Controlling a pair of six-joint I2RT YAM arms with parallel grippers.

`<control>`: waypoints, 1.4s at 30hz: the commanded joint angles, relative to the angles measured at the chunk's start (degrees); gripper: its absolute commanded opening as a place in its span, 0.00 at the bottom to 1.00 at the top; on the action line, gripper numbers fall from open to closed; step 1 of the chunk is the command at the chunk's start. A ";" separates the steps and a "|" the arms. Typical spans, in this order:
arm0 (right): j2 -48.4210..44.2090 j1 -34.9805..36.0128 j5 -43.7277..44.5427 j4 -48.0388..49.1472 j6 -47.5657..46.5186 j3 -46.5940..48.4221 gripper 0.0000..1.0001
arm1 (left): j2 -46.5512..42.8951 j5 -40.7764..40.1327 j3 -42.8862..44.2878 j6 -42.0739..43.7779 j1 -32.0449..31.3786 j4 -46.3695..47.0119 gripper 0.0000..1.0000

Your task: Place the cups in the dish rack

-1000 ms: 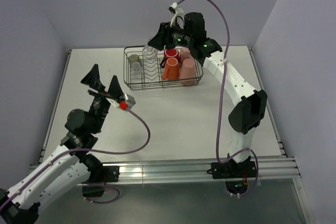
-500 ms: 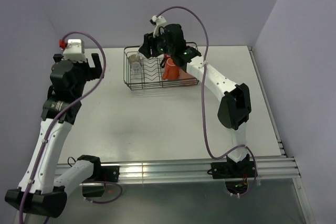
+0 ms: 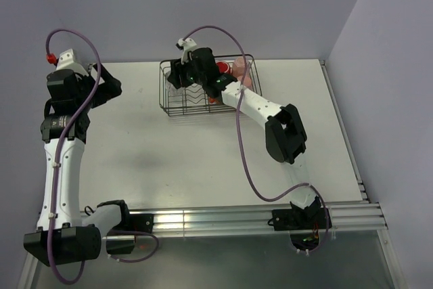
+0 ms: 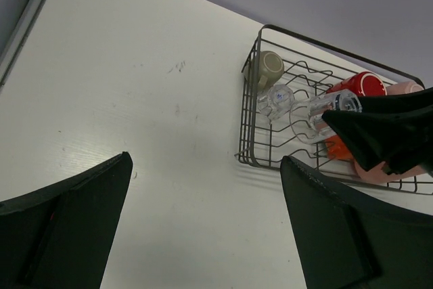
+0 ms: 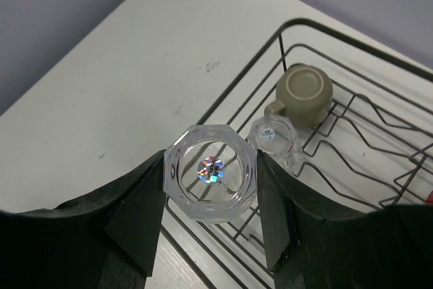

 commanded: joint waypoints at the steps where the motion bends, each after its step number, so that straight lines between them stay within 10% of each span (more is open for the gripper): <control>1: 0.44 0.42 3.16 2.68 1.41 0.48 0.00 | -1.40 2.96 2.87 -2.22 1.01 0.75 0.99; 42: 8.26 2.97 10.11 -1.10 2.11 -1.27 0.00 | 2.03 3.57 2.43 0.42 1.45 -0.66 0.99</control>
